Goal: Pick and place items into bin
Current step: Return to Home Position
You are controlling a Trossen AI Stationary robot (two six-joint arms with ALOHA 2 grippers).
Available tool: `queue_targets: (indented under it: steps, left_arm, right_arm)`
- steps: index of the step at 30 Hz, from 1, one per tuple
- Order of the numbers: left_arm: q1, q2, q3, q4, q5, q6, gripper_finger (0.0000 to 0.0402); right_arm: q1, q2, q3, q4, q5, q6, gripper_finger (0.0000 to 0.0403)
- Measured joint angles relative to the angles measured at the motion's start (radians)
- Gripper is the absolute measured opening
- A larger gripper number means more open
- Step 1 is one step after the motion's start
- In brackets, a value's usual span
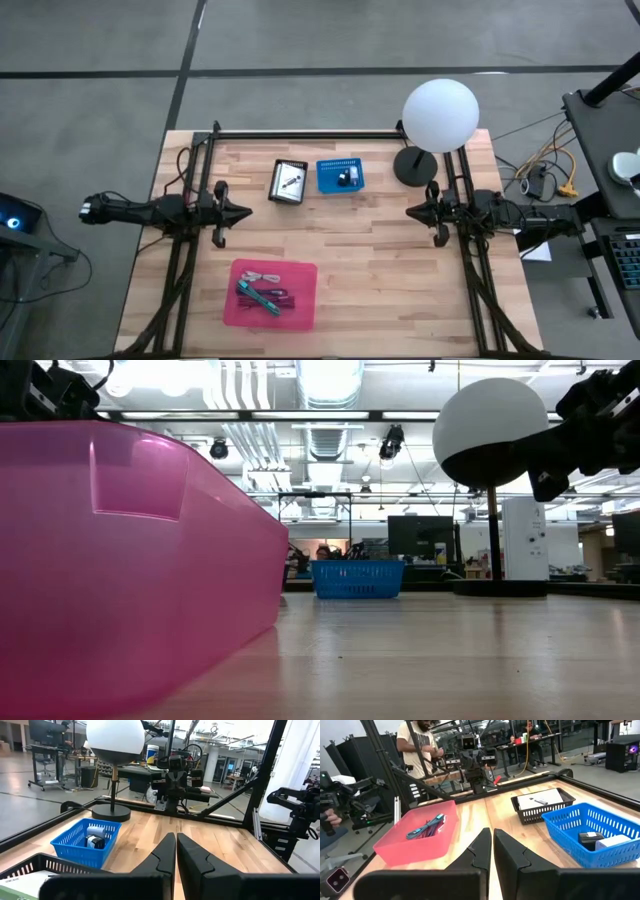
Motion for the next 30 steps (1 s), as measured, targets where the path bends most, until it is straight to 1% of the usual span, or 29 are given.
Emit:
queue_targets:
  steps: [30]
  left_arm:
    - [0.0,0.011,0.0,0.0,0.001,0.001,0.0]
  right_arm:
    - [0.0,0.007,0.0,0.0,0.005,-0.001,0.0011]
